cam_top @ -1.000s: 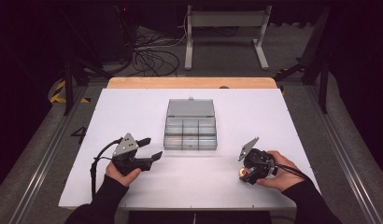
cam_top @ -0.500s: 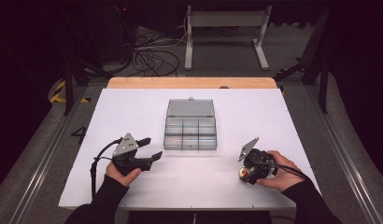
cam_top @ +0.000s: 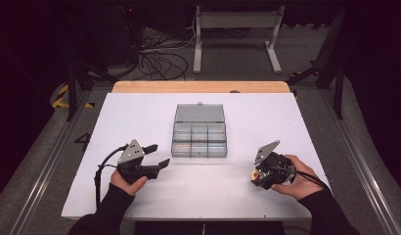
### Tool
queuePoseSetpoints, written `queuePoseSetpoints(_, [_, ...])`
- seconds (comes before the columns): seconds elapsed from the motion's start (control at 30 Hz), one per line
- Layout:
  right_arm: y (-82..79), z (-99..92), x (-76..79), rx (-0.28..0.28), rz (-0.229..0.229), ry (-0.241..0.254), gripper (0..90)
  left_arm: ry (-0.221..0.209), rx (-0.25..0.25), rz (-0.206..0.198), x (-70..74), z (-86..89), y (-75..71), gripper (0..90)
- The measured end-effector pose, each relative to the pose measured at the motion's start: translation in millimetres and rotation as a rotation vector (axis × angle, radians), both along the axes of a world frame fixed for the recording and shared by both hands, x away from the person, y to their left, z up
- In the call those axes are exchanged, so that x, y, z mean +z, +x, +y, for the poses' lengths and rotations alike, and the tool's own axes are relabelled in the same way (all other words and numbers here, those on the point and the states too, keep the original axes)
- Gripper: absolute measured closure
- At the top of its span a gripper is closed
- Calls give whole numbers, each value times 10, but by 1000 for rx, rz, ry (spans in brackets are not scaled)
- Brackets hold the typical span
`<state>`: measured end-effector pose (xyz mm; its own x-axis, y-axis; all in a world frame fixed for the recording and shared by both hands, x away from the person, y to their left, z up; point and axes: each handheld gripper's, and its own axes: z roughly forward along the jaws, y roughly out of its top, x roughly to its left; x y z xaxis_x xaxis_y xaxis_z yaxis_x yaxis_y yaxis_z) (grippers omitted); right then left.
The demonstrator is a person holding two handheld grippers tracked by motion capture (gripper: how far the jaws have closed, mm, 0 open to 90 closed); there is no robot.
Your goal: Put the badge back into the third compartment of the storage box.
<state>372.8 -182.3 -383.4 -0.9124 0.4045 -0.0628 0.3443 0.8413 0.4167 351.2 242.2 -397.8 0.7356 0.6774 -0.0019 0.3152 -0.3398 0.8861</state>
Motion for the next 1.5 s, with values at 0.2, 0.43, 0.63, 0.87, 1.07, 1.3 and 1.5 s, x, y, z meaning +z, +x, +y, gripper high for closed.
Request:
queuePoseSetpoints(0.2, [-3,-14,42,-6,-17,25,479,0,0,0,0,1,0,309])
queuePoseSetpoints(0.43, [-6,-16,70,-10,-32,47,479,0,0,-1,2,4,0,308])
queuePoseSetpoints(0.63, [-1,-1,109,-12,-57,68,479,2,4,-5,4,8,-1,307])
queuePoseSetpoints(0.87, [23,36,198,-22,-92,122,479,-5,13,-10,2,10,-5,293])
queuePoseSetpoints(1.07, [48,45,289,-45,-111,161,478,-8,17,-11,-4,8,-8,280])
queuePoseSetpoints(1.3, [115,81,388,-68,-132,208,478,-12,23,-17,-12,5,-11,261])
queuePoseSetpoints(1.5, [178,132,462,-83,-146,241,478,-13,25,-18,-17,14,-6,248])
